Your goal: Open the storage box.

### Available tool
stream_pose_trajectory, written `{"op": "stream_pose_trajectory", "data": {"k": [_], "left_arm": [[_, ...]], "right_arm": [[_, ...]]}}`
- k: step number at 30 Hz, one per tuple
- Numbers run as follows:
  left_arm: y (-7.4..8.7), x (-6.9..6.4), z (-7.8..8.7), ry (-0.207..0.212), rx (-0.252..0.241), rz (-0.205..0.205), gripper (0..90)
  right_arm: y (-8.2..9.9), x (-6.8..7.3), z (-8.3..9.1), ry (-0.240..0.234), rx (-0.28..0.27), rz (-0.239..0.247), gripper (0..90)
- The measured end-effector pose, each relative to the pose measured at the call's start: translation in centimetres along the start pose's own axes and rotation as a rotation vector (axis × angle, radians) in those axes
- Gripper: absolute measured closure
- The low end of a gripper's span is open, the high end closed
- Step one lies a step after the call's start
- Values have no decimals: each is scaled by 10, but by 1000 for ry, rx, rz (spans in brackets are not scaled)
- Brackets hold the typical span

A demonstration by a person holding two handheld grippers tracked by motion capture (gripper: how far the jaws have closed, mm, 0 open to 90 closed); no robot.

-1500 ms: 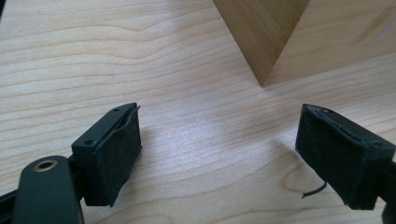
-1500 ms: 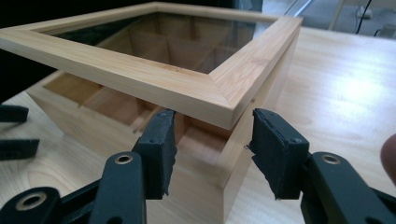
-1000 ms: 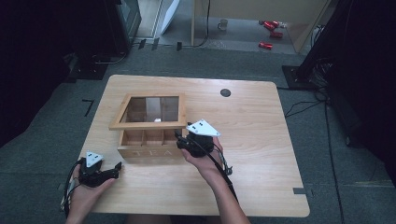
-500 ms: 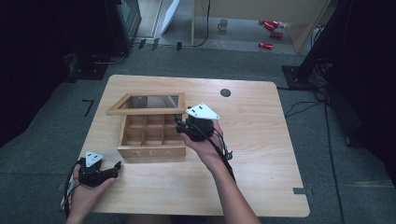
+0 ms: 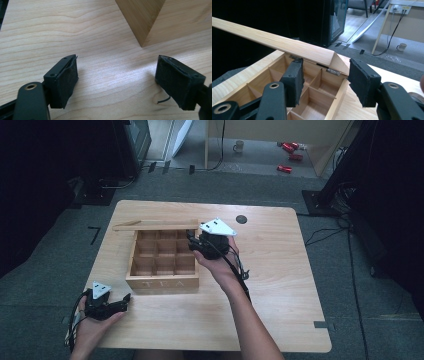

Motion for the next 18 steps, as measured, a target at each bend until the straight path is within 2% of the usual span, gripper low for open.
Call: {"op": "stream_pose_trajectory", "data": {"k": [3, 10, 14, 18], "left_arm": [[0, 0, 0, 2, 1, -1, 178], [0, 0, 0, 3, 1, 0, 179], [0, 0, 0, 4, 0, 2, 178], [0, 1, 0, 7, -2, 8, 179]], "right_arm": [[-2, -3, -5, 10, 3, -5, 463], [-9, -11, -14, -14, -30, -26, 462], [-10, -15, -23, 9, -26, 20, 455], [-9, -18, -34, 2, -13, 33, 450]]}}
Point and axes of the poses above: each handheld gripper's, and its own axes: z roughly backward along the jaws, y roughly out of its underside, x roughly to its left, the point moved 1 cm from there along -z, roughly forward along the jaws, and after that the axes turned 9 degrees about -x, right-handed, at the moved point
